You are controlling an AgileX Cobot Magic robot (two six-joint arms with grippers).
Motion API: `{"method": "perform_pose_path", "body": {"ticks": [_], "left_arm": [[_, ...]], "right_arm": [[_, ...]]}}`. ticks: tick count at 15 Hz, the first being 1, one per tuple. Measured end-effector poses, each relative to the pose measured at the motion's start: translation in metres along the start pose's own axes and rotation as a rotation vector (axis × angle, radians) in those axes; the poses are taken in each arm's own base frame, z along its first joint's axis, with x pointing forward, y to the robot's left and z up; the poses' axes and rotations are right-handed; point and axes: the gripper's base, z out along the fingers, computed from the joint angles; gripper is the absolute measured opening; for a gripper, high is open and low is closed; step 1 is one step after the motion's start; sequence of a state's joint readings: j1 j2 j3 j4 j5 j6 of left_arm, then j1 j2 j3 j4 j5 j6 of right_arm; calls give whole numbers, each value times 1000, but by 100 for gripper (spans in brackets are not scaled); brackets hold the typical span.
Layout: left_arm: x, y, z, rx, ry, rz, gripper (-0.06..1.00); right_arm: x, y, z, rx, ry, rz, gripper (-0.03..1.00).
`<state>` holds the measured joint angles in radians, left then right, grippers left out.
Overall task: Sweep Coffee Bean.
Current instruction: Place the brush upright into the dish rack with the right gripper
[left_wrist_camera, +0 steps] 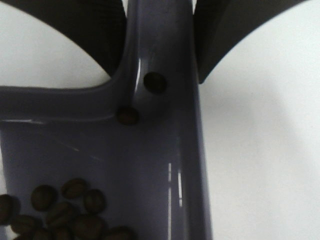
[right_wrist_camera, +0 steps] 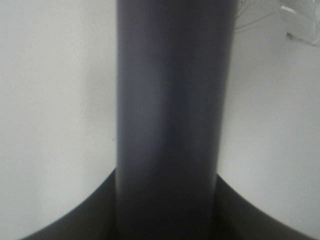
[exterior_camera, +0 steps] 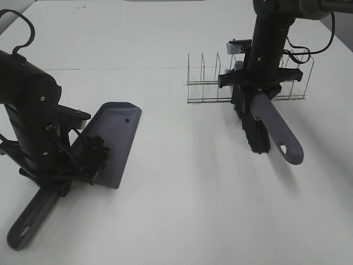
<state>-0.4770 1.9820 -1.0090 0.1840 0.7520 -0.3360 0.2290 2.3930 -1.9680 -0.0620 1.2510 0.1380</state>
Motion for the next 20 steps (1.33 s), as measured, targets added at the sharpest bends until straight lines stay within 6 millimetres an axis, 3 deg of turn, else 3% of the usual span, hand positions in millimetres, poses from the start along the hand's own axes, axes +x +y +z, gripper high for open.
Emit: {"method": "perform_pose_path", "body": {"ticks": [3, 10, 20], "left_arm": [[0, 0, 0, 1, 0, -2, 33], [0, 0, 0, 2, 4, -4, 33], [0, 0, 0, 2, 4, -4, 33]], "right_arm": [[-12, 1, 5, 2, -21, 3, 30], [-44, -16, -6, -123, -145, 95, 30], [-49, -22, -6, -114, -179, 85, 30]]}}
